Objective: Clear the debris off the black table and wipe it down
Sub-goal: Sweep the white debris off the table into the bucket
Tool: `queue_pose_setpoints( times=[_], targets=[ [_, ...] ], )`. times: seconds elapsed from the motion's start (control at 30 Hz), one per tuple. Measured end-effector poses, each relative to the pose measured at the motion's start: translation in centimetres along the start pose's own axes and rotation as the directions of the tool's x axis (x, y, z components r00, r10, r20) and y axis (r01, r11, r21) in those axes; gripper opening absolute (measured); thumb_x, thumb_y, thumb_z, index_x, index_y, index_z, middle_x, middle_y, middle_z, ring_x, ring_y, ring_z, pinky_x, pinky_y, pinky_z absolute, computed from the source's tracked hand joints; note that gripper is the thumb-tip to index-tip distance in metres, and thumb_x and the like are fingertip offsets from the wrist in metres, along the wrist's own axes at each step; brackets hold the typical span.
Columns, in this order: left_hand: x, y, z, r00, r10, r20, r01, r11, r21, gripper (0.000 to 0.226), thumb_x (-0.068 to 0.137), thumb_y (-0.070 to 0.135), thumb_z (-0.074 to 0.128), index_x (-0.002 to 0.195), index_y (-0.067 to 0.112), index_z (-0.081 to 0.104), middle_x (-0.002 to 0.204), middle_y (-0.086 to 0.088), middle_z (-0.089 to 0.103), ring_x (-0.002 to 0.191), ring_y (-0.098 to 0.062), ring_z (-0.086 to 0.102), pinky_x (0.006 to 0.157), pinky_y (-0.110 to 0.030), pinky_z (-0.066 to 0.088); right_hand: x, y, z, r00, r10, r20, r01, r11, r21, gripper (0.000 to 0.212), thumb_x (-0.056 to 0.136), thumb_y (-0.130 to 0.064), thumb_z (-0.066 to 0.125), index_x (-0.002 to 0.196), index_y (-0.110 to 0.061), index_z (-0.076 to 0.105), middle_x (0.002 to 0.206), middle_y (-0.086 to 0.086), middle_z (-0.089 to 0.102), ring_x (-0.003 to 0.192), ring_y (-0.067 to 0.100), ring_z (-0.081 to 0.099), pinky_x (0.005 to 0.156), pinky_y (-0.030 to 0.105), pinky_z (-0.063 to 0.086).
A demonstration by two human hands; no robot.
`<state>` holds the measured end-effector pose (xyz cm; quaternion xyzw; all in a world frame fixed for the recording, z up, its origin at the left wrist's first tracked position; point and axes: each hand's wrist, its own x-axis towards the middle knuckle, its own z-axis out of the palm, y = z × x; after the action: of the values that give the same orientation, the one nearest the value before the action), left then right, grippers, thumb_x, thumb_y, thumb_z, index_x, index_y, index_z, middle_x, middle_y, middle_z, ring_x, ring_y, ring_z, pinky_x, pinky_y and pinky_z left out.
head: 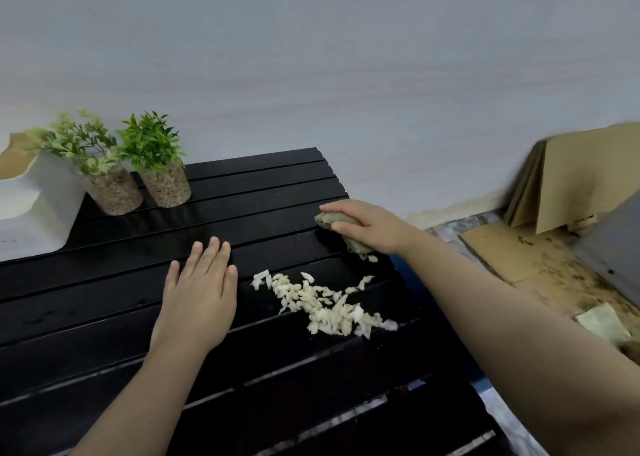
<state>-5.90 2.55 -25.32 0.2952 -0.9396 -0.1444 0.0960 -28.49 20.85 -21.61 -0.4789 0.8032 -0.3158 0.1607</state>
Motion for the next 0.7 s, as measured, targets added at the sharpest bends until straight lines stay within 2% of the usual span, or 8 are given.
queue_pose_setpoints(
  times=[0.13,0.23,0.3,0.37,0.43,0.57,0.63,0.7],
  targets=[
    [-0.1,0.2,-0.6,1.0,-0.002,0.011,0.003,0.997,-0.071,0.05,0.096,0.036,0.018,0.144,0.022,0.023,0.155,0.007,0.016,0.143,-0.008,0.002,0.117,-0.035,-0.001,-1.3,-0.9,2.1,0.996,-0.086,-0.025,0.085,0.995,-0.05,0.038,0.087,-0.021,0.063,0.124,-0.024,0.055,0.127,-0.004,0.056,0.116,0.007,0.048,0.098,0.019,0.033],
    [-0.7,0.4,-1.4,1.0,0.002,-0.026,-0.007,0.983,-0.186,0.046,0.097,0.031,0.023,0.14,0.018,0.032,0.152,0.003,0.027,0.143,-0.009,0.01,0.118,-0.034,0.002,-3.4,-1.5,1.9,0.988,-0.126,0.095,0.126,0.992,0.001,0.042,0.084,-0.01,0.065,0.12,-0.029,0.058,0.126,-0.008,0.056,0.117,0.005,0.049,0.1,0.021,0.035],
    [-1.7,0.5,-1.9,0.999,-0.003,-0.047,-0.007,0.978,-0.209,0.045,0.097,0.029,0.025,0.14,0.017,0.034,0.151,0.001,0.03,0.143,-0.011,0.012,0.117,-0.034,0.004,-4.9,-1.7,1.2,0.979,-0.116,0.168,0.096,0.988,0.124,0.045,0.083,-0.008,0.064,0.116,-0.037,0.059,0.121,-0.009,0.06,0.109,0.007,0.056,0.097,0.025,0.044],
    [-3.0,1.0,-1.9,0.999,-0.006,-0.041,-0.003,0.974,-0.227,0.046,0.096,0.031,0.025,0.14,0.018,0.033,0.151,0.001,0.029,0.143,-0.011,0.011,0.117,-0.034,0.003,-5.5,-1.7,-0.1,0.994,-0.059,0.089,0.024,0.938,0.346,0.044,0.083,-0.008,0.064,0.113,-0.04,0.061,0.111,-0.003,0.064,0.087,0.015,0.064,0.078,0.028,0.054],
    [-4.5,1.6,-1.6,1.0,0.008,-0.029,-0.014,0.974,-0.228,0.048,0.096,0.033,0.024,0.141,0.019,0.031,0.152,0.003,0.027,0.142,-0.009,0.009,0.116,-0.034,0.002,-5.1,-1.0,-1.2,0.996,0.042,-0.084,0.0,0.894,0.448,0.04,0.083,-0.007,0.063,0.112,-0.036,0.062,0.107,0.002,0.065,0.082,0.017,0.063,0.071,0.026,0.055],
    [-6.2,2.3,-0.9,0.999,0.032,-0.008,-0.033,0.98,-0.195,0.049,0.096,0.033,0.023,0.142,0.019,0.026,0.153,0.004,0.023,0.142,-0.008,0.007,0.117,-0.033,0.003,-4.5,0.2,-0.3,0.983,0.133,-0.125,-0.093,0.955,0.28,0.037,0.085,-0.005,0.061,0.115,-0.027,0.062,0.111,-0.005,0.062,0.092,0.007,0.059,0.085,0.025,0.046],
    [-6.3,2.2,-0.8,1.0,0.028,-0.01,-0.029,0.983,-0.179,0.048,0.096,0.032,0.023,0.142,0.019,0.026,0.153,0.004,0.022,0.142,-0.008,0.007,0.117,-0.033,0.003,-5.3,-0.2,0.7,0.99,0.094,-0.104,-0.066,0.967,0.246,0.037,0.085,-0.006,0.062,0.117,-0.025,0.062,0.116,-0.012,0.059,0.101,-0.001,0.055,0.089,0.016,0.04],
    [-6.3,2.2,-0.7,1.0,0.026,-0.014,-0.028,0.985,-0.168,0.048,0.096,0.032,0.023,0.142,0.018,0.026,0.154,0.003,0.022,0.143,-0.009,0.007,0.117,-0.033,0.003,-6.6,-0.9,1.5,0.998,0.019,-0.059,-0.007,0.981,0.196,0.037,0.085,-0.008,0.063,0.118,-0.027,0.061,0.123,-0.01,0.058,0.114,0.002,0.052,0.095,0.01,0.036]
  ],
)
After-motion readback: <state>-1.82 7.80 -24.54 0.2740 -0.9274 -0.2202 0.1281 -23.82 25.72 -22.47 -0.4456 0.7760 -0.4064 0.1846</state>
